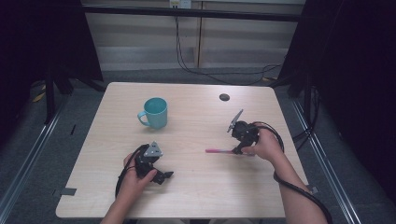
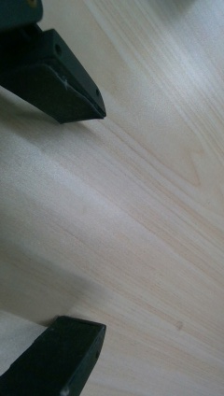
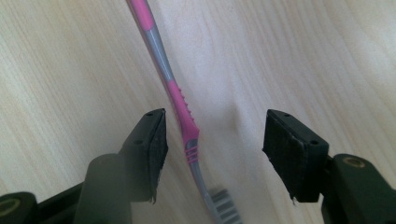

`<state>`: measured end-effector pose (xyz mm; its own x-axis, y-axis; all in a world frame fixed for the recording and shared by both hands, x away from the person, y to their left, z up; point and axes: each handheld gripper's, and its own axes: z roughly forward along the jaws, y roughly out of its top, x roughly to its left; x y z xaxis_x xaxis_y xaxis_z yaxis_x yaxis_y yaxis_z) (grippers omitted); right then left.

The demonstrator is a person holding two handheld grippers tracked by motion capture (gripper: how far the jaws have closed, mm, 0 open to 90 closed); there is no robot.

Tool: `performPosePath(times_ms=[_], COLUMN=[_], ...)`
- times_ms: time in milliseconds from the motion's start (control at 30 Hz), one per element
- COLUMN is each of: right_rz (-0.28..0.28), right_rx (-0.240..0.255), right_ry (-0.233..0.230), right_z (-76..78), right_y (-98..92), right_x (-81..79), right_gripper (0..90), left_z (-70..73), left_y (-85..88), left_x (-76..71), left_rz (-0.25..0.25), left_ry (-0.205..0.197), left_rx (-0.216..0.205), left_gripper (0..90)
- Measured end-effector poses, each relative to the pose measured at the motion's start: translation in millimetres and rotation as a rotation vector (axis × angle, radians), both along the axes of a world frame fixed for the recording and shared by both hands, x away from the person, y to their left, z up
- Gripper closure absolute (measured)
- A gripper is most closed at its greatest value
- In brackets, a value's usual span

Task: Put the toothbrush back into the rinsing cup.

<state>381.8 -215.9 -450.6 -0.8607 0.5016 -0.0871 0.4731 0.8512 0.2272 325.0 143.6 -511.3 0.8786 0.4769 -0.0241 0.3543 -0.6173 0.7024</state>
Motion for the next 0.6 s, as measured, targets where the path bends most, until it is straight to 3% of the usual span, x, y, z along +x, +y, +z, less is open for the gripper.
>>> performPosePath(times_ms=[167, 467, 600], right_rz=[0.020, 0.070, 0.074], right_rx=[-0.040, -0.058, -0.054], right_ry=[0.015, 0.033, 0.061], right_z=[-1.5, -4.7, -6.5], right_y=[2.2, 6.6, 8.7], right_x=[0.9, 2.9, 2.9], right_gripper=[42.8, 49.3, 56.3], left_z=[0.2, 0.2, 0.2], left_y=[0.0, 0.0, 0.1], left_x=[-0.1, -0.1, -0.1], left_rz=[0.000, 0.001, 0.001], left_ry=[0.000, 0.000, 0.000], left_rx=[0.002, 0.002, 0.002], left_gripper=[0.3, 0.3, 0.3])
